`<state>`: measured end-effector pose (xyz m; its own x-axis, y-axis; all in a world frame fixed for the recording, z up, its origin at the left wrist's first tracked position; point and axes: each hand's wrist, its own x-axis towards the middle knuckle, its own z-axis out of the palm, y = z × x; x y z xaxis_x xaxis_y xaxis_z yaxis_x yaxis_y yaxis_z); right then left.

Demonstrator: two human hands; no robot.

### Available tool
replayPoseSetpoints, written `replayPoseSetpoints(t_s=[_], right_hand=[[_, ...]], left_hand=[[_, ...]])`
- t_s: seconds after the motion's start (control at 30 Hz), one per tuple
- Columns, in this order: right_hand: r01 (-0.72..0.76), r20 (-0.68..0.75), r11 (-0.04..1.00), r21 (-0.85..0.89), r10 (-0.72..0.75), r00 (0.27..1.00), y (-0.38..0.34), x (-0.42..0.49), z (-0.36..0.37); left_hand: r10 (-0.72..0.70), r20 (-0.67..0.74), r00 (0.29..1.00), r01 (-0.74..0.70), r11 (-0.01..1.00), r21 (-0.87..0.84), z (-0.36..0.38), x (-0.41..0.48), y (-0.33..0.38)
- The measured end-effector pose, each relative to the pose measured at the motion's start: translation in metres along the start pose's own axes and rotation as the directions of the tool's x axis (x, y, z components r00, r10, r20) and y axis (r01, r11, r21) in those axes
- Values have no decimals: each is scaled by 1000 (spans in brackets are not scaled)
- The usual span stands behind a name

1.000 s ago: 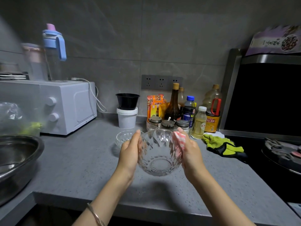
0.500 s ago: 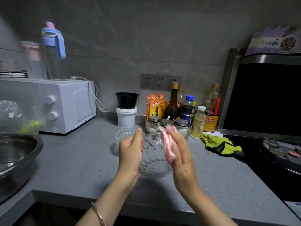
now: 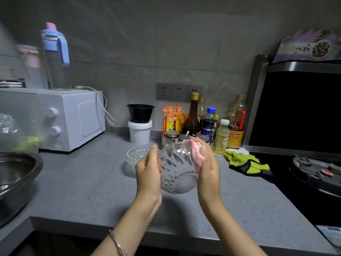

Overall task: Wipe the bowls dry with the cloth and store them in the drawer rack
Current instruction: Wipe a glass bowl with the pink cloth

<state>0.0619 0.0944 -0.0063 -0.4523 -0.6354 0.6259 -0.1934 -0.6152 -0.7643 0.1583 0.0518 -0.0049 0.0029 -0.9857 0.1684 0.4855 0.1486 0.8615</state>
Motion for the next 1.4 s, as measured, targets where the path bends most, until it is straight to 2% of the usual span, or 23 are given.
replayPoseSetpoints(t_s=[0.07, 0.17, 0.27, 0.33, 0.4, 0.47, 0.5, 0.57, 0.63, 0.73, 0.77, 0.83, 0.9, 0.93, 1.03, 1.1, 1.13, 1.17, 1.2, 1.23, 1.3, 1.33, 1.4], right_hand=[[-161, -56, 972, 169, 172, 984, 2, -1, -1], [-271, -68, 932, 240, 295, 953, 5, -1, -4], [-257, -94, 940, 225, 283, 954, 7, 6, -11], [-172, -82, 976, 134, 184, 979, 9, 8, -17], [-23, -10, 999, 48, 23, 1000, 9, 8, -23], [194, 115, 978, -73, -185, 976, 8, 8, -27], [302, 191, 940, -161, -271, 943, 8, 8, -29], [440, 349, 840, -319, -327, 878, 11, 7, -32], [479, 433, 785, -393, -301, 849, 12, 8, -34], [390, 499, 835, -387, -166, 851, -1, 14, -29], [410, 558, 806, -427, -122, 821, -5, 16, -27], [564, 721, 628, -537, -6, 693, -11, 19, -26], [705, 819, 451, -547, 115, 562, -14, 19, -26], [736, 838, 411, -538, 169, 518, -15, 17, -27], [781, 876, 397, -482, 215, 431, -19, 13, -36], [832, 888, 313, -458, 216, 407, -19, 8, -41], [864, 886, 215, -456, 198, 418, -16, 3, -41], [866, 868, 129, -484, 196, 456, -13, -5, -38], [836, 836, 116, -537, 208, 508, -12, -12, -32], [798, 816, 179, -576, 188, 547, -11, -21, -26], [676, 788, 430, -598, 163, 593, -14, -32, -11], [627, 783, 509, -590, 171, 598, -16, -34, -7], [657, 815, 526, -540, 132, 564, -18, -30, -11]], left_hand=[[-28, 0, 1000, 28, 998, -51, -1, 2, -2], [-71, 45, 996, 72, 997, -18, -2, 2, -1], [-98, 139, 985, 81, 989, 126, -9, 8, -4], [-188, 260, 947, 107, 949, 296, -16, 13, -4], [-438, 370, 820, 297, 876, 380, -24, 20, -4], [-671, 457, 584, 575, 739, 350, -33, 22, 0], [-707, 496, 505, 665, 684, 300, -37, 22, 2], [-706, 545, 452, 749, 632, 198, -43, 23, 5], [-683, 536, 496, 733, 660, 164, -46, 23, 4], [-599, 458, 657, 570, 792, 219, -46, 21, -4], [-549, 440, 711, 509, 833, 216, -45, 19, -6], [-428, 415, 803, 393, 903, 171, -42, 13, -8], [-325, 413, 851, 278, 945, 170, -40, 10, -6], [-282, 422, 862, 226, 957, 180, -40, 9, -5], [-187, 383, 905, 140, 979, 145, -41, 9, -5], [-116, 319, 941, 94, 992, 83, -39, 9, -8], [-67, 283, 957, 54, 997, 55, -37, 9, -9], [-18, 244, 970, 11, 999, 33, -35, 8, -12], [30, 208, 978, -36, 999, 25, -33, 6, -14], [75, 177, 981, -81, 996, 31, -30, 5, -17], [135, 148, 980, -139, 990, 19, -25, 1, -21], [146, 158, 977, -147, 989, -1, -23, 0, -23], [138, 205, 969, -141, 990, -2, -26, 3, -22]])
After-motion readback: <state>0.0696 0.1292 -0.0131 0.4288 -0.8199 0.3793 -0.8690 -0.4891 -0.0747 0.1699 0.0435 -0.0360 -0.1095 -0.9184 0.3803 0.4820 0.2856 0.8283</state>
